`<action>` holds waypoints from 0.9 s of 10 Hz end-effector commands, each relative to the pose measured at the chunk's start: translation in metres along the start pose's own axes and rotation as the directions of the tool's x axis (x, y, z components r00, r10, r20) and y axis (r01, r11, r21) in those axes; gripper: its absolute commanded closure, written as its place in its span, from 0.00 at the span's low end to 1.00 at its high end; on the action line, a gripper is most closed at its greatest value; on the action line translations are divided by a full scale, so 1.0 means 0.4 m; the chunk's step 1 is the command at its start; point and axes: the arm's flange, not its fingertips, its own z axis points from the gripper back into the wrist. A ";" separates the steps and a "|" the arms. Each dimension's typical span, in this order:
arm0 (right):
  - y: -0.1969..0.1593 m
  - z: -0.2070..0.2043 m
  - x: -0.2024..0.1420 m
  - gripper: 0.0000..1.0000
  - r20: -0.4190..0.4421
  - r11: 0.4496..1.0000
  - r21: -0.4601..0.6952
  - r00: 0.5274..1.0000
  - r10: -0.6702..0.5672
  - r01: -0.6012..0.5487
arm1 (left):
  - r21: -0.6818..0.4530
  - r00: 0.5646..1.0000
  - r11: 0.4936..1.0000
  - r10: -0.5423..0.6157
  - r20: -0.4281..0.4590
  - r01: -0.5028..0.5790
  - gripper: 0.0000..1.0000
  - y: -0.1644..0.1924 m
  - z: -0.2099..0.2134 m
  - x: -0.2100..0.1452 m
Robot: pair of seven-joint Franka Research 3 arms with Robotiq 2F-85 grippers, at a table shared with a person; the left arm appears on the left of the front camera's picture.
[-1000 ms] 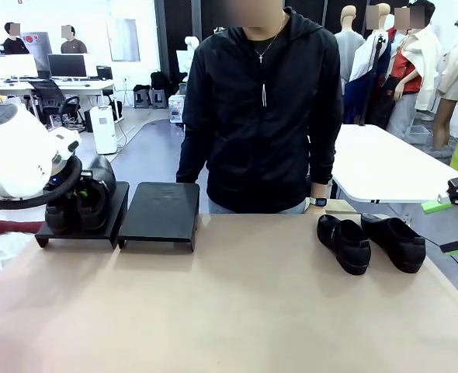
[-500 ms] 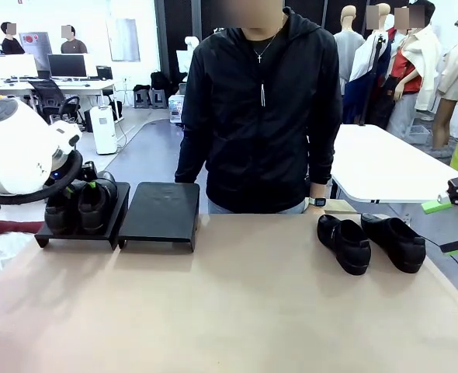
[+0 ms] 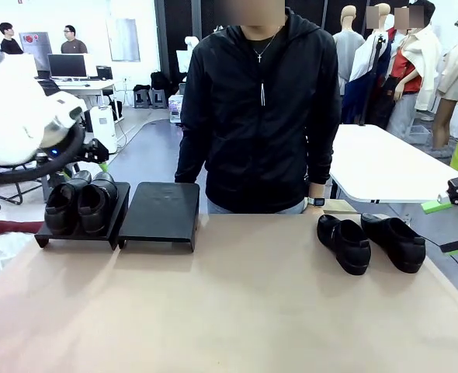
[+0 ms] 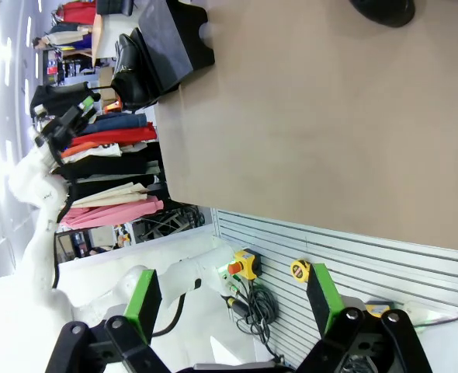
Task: Organize the shoes by placing them on the stand.
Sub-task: Place the Shoe from the middle of the table onto the Shoes Stand.
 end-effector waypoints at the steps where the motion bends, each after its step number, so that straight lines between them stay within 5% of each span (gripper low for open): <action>1: 0.002 0.004 0.004 0.00 0.001 1.000 0.017 1.000 0.013 -0.013 | -0.088 0.985 0.994 0.054 -0.166 -0.069 0.00 -0.002 0.165 -0.056; 2: 0.002 0.004 0.004 0.00 0.001 1.000 0.017 1.000 0.013 -0.013 | -0.264 0.967 0.959 0.036 -0.251 -0.104 0.00 -0.037 0.255 -0.100; 4: 0.002 0.004 0.004 0.00 0.001 1.000 0.017 1.000 0.013 -0.013 | -0.418 0.938 0.896 -0.005 -0.348 -0.150 0.00 -0.090 0.374 -0.200; 7: 0.002 0.004 0.004 0.00 0.001 1.000 0.017 1.000 0.013 -0.013 | -0.593 0.872 0.773 -0.110 -0.477 -0.227 0.00 -0.075 0.405 -0.332; 9: 0.002 0.004 0.004 0.00 0.001 1.000 0.017 1.000 0.013 -0.013 | -0.513 0.847 0.750 0.117 -0.518 -0.417 0.00 0.025 0.329 -0.352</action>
